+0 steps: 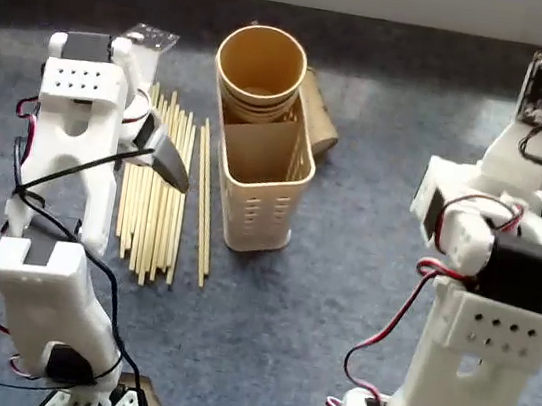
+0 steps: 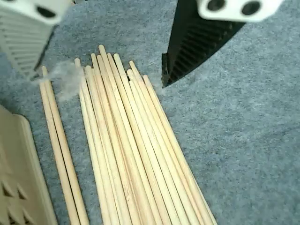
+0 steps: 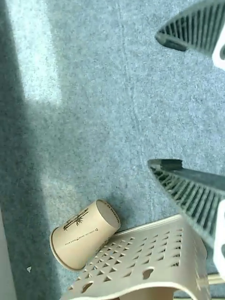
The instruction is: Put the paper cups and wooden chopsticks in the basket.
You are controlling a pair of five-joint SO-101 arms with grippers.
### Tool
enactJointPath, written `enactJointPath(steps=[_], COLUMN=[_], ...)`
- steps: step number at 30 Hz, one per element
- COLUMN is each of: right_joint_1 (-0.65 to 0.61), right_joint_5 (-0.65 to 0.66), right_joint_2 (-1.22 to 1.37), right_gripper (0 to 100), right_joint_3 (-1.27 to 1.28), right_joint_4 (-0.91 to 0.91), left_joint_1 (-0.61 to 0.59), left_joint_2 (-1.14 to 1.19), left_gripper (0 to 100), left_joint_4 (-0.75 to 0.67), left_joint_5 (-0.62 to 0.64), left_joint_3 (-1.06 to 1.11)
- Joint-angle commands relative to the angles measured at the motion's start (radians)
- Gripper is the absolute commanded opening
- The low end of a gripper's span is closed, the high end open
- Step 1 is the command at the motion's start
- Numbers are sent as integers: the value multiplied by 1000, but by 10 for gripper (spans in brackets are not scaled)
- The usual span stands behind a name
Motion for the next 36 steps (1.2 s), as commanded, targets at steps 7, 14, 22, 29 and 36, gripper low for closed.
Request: enactJointPath(steps=[7, 14, 22, 29, 36], right_joint_1=[-45, -136, -248, -449, -555], right_joint_5=[84, 109, 68, 60, 60], right_joint_2=[-111, 265, 406, 309, 306], right_gripper=[353, 353, 355, 356, 356], right_joint_3=[880, 727, 610, 642, 684], right_joint_4=[-725, -809, -829, -878, -875], left_joint_1=[-8, -7, -8, -8, -22], left_joint_2=[53, 68, 77, 79, 79], left_gripper=[355, 355, 355, 355, 355], left_joint_4=[-11, -12, -15, -54, -55], left_joint_5=[-8, -8, -12, -12, -12], left_joint_3=[-67, -82, -97, -91, -94])
